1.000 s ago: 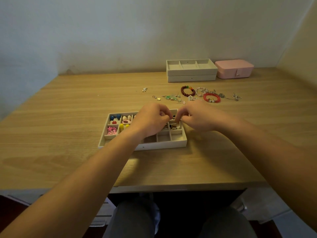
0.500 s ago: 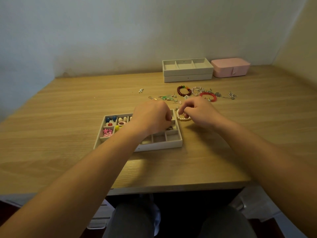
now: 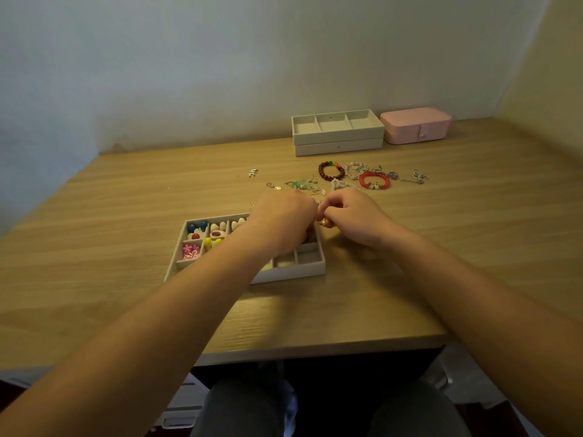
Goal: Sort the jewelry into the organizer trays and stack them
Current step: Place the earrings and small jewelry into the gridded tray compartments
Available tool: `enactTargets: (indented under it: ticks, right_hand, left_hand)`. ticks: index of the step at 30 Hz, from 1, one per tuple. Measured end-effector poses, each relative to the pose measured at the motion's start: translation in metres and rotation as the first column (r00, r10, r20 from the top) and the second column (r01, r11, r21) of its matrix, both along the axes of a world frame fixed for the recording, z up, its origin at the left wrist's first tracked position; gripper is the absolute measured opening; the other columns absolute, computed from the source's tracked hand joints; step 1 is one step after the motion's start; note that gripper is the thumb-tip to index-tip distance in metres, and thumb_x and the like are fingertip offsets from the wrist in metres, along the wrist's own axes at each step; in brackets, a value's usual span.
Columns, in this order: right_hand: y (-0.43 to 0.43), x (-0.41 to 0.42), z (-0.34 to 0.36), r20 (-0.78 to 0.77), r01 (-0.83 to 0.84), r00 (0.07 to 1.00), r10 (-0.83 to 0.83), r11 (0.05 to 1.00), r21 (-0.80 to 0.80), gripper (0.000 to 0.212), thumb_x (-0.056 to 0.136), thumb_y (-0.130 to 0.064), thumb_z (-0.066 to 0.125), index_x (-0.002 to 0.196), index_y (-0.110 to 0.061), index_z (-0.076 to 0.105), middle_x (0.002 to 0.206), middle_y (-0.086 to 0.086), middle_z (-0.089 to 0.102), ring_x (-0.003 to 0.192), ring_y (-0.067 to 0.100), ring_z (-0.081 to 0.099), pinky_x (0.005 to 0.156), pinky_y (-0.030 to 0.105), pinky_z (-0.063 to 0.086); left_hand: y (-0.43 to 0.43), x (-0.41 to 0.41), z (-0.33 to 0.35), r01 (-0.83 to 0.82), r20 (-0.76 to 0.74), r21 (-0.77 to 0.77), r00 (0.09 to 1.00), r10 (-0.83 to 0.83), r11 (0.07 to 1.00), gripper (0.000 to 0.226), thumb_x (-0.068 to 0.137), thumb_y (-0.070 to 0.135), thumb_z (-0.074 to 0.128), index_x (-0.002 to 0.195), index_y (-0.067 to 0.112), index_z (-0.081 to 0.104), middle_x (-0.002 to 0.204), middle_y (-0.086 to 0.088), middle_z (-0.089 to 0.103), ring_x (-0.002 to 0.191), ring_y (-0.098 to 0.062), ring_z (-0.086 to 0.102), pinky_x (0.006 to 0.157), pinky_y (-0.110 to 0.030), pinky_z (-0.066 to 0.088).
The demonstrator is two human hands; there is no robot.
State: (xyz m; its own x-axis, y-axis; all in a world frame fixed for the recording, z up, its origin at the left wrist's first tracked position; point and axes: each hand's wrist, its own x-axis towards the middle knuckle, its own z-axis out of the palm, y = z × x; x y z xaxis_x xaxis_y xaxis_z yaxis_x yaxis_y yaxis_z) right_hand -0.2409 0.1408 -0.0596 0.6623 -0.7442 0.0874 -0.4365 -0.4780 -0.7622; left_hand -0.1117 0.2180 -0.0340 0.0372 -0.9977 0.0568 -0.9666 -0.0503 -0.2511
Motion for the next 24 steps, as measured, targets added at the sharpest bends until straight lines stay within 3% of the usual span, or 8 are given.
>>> enactTargets:
  ticks: [4, 10, 17, 21, 24]
  right_hand:
    - [0.001, -0.002, 0.000, 0.018, 0.003, 1.000, -0.003, 1.000, 0.015, 0.028, 0.098, -0.006, 0.052, 0.084, -0.023, 0.068, 0.080, -0.009, 0.064, 0.077, 0.006, 0.062, 0.069, 0.023, 0.047]
    - [-0.001, -0.005, 0.000, 0.036, 0.029, 0.999, -0.031, 0.999, 0.046, 0.024, 0.095, -0.005, 0.054, 0.089, -0.011, 0.076, 0.077, -0.005, 0.067, 0.071, 0.004, 0.063, 0.065, 0.019, 0.044]
    - [-0.001, -0.007, 0.001, 0.050, 0.032, 0.998, -0.035, 0.997, 0.073, 0.023, 0.097, -0.006, 0.054, 0.089, -0.011, 0.075, 0.078, -0.002, 0.066, 0.074, 0.006, 0.062, 0.061, 0.015, 0.042]
    - [0.001, -0.007, 0.001, 0.056, 0.022, 0.998, -0.026, 0.997, 0.072, 0.024, 0.097, -0.006, 0.054, 0.086, -0.013, 0.074, 0.079, 0.000, 0.067, 0.074, 0.008, 0.062, 0.064, 0.019, 0.044]
    - [0.001, -0.007, 0.002, 0.063, 0.018, 0.998, -0.022, 0.997, 0.070, 0.025, 0.096, -0.005, 0.054, 0.084, -0.015, 0.074, 0.077, 0.001, 0.068, 0.074, 0.010, 0.062, 0.066, 0.022, 0.043]
  left_hand:
    - [-0.002, 0.008, 0.001, 0.135, 0.023, 0.040, 0.991, -0.136, 0.990, 0.017, 0.091, 0.020, 0.063, 0.104, 0.028, 0.071, 0.095, 0.001, 0.063, 0.082, -0.020, 0.061, 0.063, -0.034, 0.052]
    - [-0.001, 0.015, 0.001, 0.127, -0.159, 0.038, 0.980, -0.119, 0.991, 0.017, 0.086, 0.025, 0.064, 0.093, 0.037, 0.075, 0.085, 0.005, 0.060, 0.080, -0.022, 0.060, 0.067, -0.039, 0.056]
    - [-0.001, 0.019, 0.000, 0.150, -0.139, 0.074, 0.980, -0.139, 0.986, 0.018, 0.094, 0.024, 0.061, 0.107, 0.032, 0.071, 0.097, 0.006, 0.062, 0.089, -0.020, 0.060, 0.075, -0.040, 0.057]
    - [-0.004, 0.016, -0.006, 0.141, -0.063, 0.041, 0.988, -0.138, 0.989, 0.020, 0.093, 0.018, 0.062, 0.107, 0.029, 0.071, 0.097, 0.007, 0.057, 0.084, -0.019, 0.059, 0.062, -0.032, 0.046]
    - [-0.005, 0.016, -0.007, 0.119, -0.114, 0.029, 0.987, -0.115, 0.992, 0.020, 0.094, 0.019, 0.062, 0.106, 0.029, 0.073, 0.097, 0.005, 0.061, 0.084, -0.020, 0.060, 0.062, -0.033, 0.046]
